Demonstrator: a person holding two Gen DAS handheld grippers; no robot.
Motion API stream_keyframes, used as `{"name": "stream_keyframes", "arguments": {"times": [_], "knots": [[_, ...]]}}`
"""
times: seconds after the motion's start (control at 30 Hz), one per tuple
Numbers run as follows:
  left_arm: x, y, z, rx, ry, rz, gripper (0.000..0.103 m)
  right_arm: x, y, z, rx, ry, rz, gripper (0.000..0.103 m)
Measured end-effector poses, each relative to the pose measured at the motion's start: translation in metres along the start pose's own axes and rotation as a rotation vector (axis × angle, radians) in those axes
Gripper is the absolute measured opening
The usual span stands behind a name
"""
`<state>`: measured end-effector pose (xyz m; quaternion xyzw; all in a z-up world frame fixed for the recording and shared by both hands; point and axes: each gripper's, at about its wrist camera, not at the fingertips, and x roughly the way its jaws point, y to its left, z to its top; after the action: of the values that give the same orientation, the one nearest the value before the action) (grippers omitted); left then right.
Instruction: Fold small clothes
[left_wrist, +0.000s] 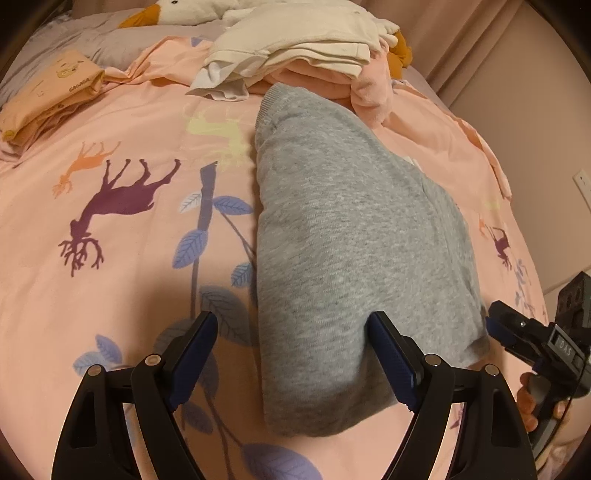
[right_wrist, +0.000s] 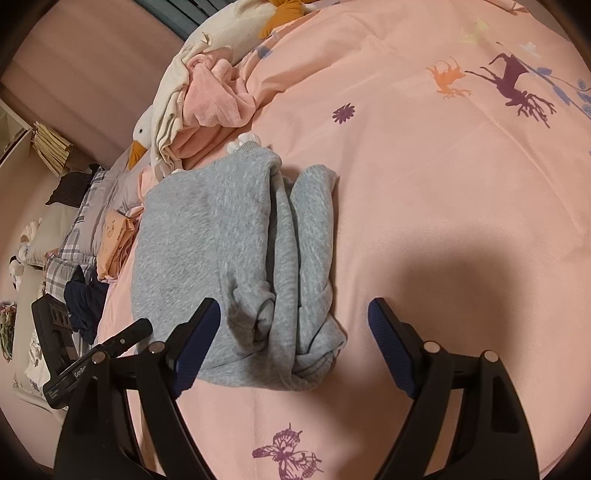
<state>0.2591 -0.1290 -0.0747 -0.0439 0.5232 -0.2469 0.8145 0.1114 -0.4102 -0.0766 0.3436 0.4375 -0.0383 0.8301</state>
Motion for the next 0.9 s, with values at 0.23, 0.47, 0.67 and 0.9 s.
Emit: {"name": "stream_keyframes", "arguments": {"times": [0.23,0.47,0.67,0.9], "knots": [[0.005,0.002,0.002,-0.001,0.004,-0.025,0.085,0.006,-0.002,0.004,0.005,0.007,0.015,0.084],[0.012,0.014,0.008,-0.045,0.044,-0.150,0.084,0.012,-0.005,0.008,0.022,0.018,0.056,0.088],[0.020,0.020,0.015,-0.089,0.062,-0.249,0.084,0.021,-0.006,0.015,0.046,0.032,0.114,0.089],[0.029,0.015,0.024,-0.111,0.071,-0.304,0.084,0.033,-0.003,0.026,0.073,0.043,0.189,0.088]]}}
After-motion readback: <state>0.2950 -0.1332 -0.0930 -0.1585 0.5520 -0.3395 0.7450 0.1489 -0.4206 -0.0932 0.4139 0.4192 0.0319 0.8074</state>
